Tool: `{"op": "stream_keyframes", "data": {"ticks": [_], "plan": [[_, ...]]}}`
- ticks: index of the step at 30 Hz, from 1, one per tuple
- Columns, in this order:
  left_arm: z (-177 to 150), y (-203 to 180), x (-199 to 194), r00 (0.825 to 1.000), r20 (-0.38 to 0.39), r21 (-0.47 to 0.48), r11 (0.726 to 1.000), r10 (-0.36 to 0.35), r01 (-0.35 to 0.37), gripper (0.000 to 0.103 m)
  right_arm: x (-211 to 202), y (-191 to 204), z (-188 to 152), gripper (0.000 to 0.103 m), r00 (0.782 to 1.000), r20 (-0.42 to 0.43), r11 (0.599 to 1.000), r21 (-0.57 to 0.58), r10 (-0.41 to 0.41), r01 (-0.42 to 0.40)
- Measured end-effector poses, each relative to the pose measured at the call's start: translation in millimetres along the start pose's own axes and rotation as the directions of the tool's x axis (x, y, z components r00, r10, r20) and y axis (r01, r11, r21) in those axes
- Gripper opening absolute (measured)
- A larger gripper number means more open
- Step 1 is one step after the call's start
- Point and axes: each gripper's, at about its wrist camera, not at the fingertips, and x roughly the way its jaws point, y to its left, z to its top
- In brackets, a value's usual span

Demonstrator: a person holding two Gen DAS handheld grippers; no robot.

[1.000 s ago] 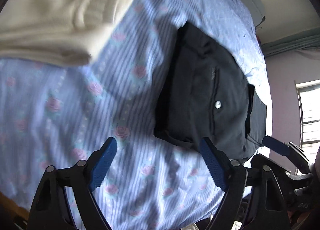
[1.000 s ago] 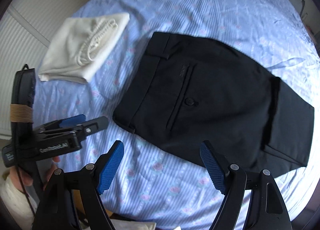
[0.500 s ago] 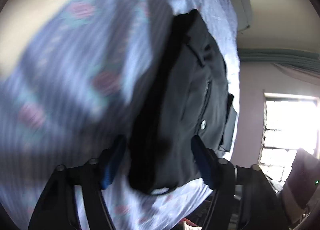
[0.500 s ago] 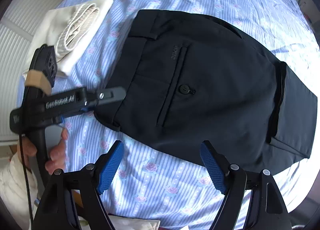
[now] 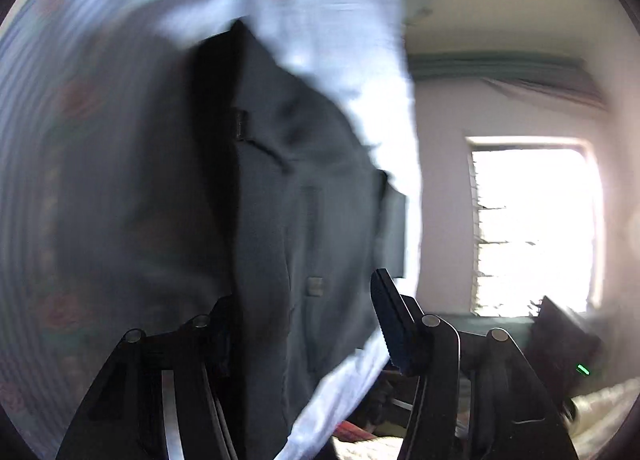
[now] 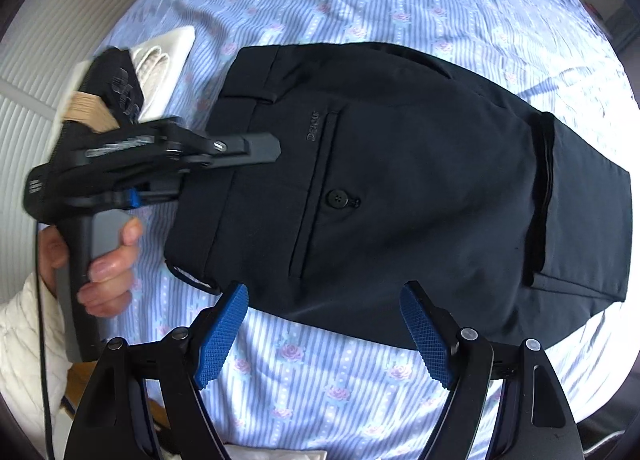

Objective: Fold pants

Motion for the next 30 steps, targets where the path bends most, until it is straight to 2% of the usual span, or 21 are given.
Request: {"op": "stream_keyframes", "data": {"ticks": [2, 3, 4, 6, 7, 8, 9, 11, 13, 15, 19, 22, 23, 25, 26, 28, 30], "plan": [[3.5, -3.1, -3.0, 0.993, 0.003, 0.001, 0.994, -0.114, 0.114, 0.054, -4.3, -3.0, -0.2, 0.079, 1.000, 0.008, 1.000, 0.009, 0.009, -0.009], [8.2, -1.7, -0.1, 0.992, 0.001, -0.007, 0.992, -0.124, 0.124, 0.053, -7.1, -5.4, -0.6, 0.079, 1.000, 0.015, 1.000, 0.015, 0.015, -0.015], [14.6, 1.5, 5.2, 0.996, -0.007, -0.024, 0.995, -0.094, 0.094, 0.053, -9.6, -7.5, -1.2, 0.079, 1.000, 0.023, 1.000, 0.020, 0.016, -0.016], [24.0, 13.5, 22.5, 0.998, -0.046, -0.075, 0.996, 0.034, -0.037, 0.051, -12.7, -11.6, -1.1, 0.079, 0.999, 0.038, 0.999, 0.036, 0.008, -0.010], [27.3, 22.1, 30.9, 0.993, -0.072, -0.112, 0.989, 0.093, -0.101, 0.048, -13.3, -13.7, -0.7, 0.079, 0.999, 0.040, 0.999, 0.044, 0.004, -0.006], [29.2, 29.7, 37.2, 0.985, -0.094, -0.144, 0.977, 0.147, -0.160, 0.035, -13.6, -15.9, -0.3, 0.079, 0.999, 0.041, 0.999, 0.054, 0.000, -0.002], [29.9, 32.5, 39.4, 0.979, -0.104, -0.161, 0.968, 0.177, -0.192, 0.025, -14.4, -18.5, -0.3, 0.079, 0.999, 0.046, 0.998, 0.066, -0.008, 0.005], [30.4, 34.2, 35.5, 0.979, -0.096, -0.198, 0.960, 0.182, -0.197, 0.022, -17.5, -23.5, 0.1, 0.079, 0.998, 0.056, 0.996, 0.089, -0.022, 0.017], [30.1, 16.1, 29.1, 0.972, -0.070, -0.161, 0.959, 0.224, -0.233, 0.019, -24.1, -29.8, -1.8, 0.079, 0.997, 0.072, 0.994, 0.111, -0.026, 0.017], [30.1, -9.2, 25.3, 0.956, -0.051, -0.101, 0.951, 0.289, -0.293, 0.018, -31.6, -37.4, -5.7, 0.079, 0.995, 0.097, 0.992, 0.123, -0.017, 0.005], [26.4, -61.6, 17.1, 0.932, 0.008, -0.058, 0.930, 0.363, -0.362, 0.017, -49.3, -53.0, -16.6, 0.079, 0.991, 0.133, 0.989, 0.146, 0.001, -0.020], [8.5, -101.0, 17.6, 0.944, 0.040, -0.066, 0.944, 0.326, -0.323, 0.017, -70.7, -65.3, -27.3, 0.079, 0.983, 0.182, 0.986, 0.160, 0.015, -0.044], [5.9, -118.0, 18.8, 0.941, 0.049, -0.051, 0.942, 0.334, -0.331, 0.017, -79.0, -70.8, -31.7, 0.079, 0.979, 0.204, 0.985, 0.164, 0.023, -0.057], [4.0, -144.8, 21.9, 0.922, 0.065, -0.012, 0.924, 0.382, -0.382, 0.017, -94.2, -82.7, -39.9, 0.079, 0.969, 0.246, 0.981, 0.178, 0.034, -0.079], [2.7, -162.9, 26.9, 0.905, 0.070, 0.013, 0.907, 0.419, -0.421, 0.016, -102.8, -90.2, -45.4, 0.079, 0.962, 0.269, 0.979, 0.185, 0.038, -0.090], [-0.4, -196.4, 42.4, 0.882, 0.091, 0.047, 0.883, 0.462, -0.467, 0.016, -118.6, -106.6, -58.3, 0.079, 0.949, 0.313, 0.974, 0.199, 0.042, -0.109], [-9.9, -227.5, 64.3, 0.876, 0.103, 0.074, 0.874, 0.472, -0.480, 0.016, -134.9, -127.5, -71.2, 0.079, 0.933, 0.356, 0.969, 0.211, 0.045, -0.127]]}}
